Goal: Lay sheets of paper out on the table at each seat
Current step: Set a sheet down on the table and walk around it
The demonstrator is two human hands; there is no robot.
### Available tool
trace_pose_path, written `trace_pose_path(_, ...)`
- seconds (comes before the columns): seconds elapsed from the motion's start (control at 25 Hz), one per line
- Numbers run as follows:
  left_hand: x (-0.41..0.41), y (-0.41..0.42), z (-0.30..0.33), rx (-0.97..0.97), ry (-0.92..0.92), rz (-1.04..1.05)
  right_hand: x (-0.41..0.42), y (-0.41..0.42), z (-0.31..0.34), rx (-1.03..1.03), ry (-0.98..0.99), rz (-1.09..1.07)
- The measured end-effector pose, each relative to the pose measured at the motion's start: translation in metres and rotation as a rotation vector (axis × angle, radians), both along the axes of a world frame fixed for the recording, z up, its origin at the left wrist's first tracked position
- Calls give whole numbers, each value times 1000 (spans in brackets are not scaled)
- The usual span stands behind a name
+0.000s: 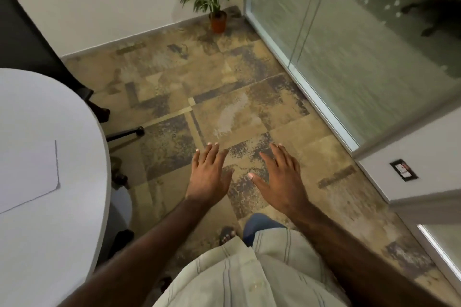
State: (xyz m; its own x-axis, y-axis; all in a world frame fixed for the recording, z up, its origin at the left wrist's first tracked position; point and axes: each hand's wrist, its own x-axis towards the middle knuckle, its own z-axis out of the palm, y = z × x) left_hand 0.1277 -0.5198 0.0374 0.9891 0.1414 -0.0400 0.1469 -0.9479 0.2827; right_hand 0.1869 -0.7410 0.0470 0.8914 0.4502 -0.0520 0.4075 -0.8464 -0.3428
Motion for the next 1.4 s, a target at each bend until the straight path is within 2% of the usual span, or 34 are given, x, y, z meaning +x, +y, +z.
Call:
trace_pose_path(0.36, 74, 72, -4, -21, 12, 313, 138, 105, -16, -4, 15, 309)
trace_pose_path(0.68, 101, 124, 7, -69, -18, 655, 227, 213, 5, 42, -4, 605)
trace_pose_path(0.92, 80, 177, 3, -66, -42, 836, 228, 310, 3, 85, 36, 754)
trace_pose_path(1.4, -33, 358, -17, -87, -191, 1198, 134, 554, -1, 33, 71, 1073)
